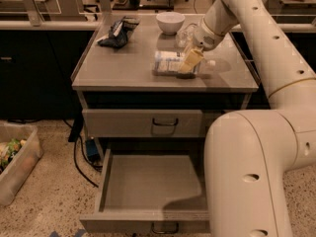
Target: Place blue plastic bottle into middle drawer
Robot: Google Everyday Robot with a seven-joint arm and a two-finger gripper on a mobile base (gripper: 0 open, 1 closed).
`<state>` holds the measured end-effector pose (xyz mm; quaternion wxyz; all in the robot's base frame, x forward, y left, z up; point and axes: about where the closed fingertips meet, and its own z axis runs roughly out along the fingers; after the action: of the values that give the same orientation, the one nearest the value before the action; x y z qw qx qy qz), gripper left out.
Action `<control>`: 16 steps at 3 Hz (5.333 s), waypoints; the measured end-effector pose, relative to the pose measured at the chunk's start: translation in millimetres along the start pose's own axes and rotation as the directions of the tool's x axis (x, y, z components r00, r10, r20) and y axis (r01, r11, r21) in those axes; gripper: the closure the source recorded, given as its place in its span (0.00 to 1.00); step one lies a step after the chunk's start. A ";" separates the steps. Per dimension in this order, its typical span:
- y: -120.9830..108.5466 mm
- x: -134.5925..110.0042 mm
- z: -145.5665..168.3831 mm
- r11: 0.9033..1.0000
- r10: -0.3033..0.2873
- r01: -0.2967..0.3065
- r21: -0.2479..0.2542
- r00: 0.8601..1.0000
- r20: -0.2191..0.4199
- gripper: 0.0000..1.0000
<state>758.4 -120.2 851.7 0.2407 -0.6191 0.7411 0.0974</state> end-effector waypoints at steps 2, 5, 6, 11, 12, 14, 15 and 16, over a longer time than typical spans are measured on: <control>44.3 -46.7 -68.7 0.977 -0.199 0.205 -0.050 0.974 0.109 1.00; 96.0 -20.6 -138.3 0.972 -0.205 0.229 -0.056 0.939 0.277 1.00; 88.7 -25.1 -134.9 0.975 -0.204 0.222 -0.032 0.937 0.285 1.00; 240.1 -11.0 -116.3 0.995 -0.072 0.055 0.080 0.969 0.234 1.00; 292.4 38.8 -20.7 0.993 0.037 -0.018 -0.117 0.985 0.166 1.00; 289.0 46.4 -3.1 0.994 0.037 -0.020 -0.110 0.987 0.157 1.00; 282.9 74.8 44.3 0.992 0.091 -0.071 -0.104 0.974 0.206 1.00; 259.7 120.0 143.5 0.976 0.213 -0.194 -0.103 0.950 0.227 1.00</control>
Offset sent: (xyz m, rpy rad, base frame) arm -0.1297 -0.0018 0.1266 0.0369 0.0141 0.4651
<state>527.7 -105.5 630.4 0.2912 -0.5324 0.7626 0.2239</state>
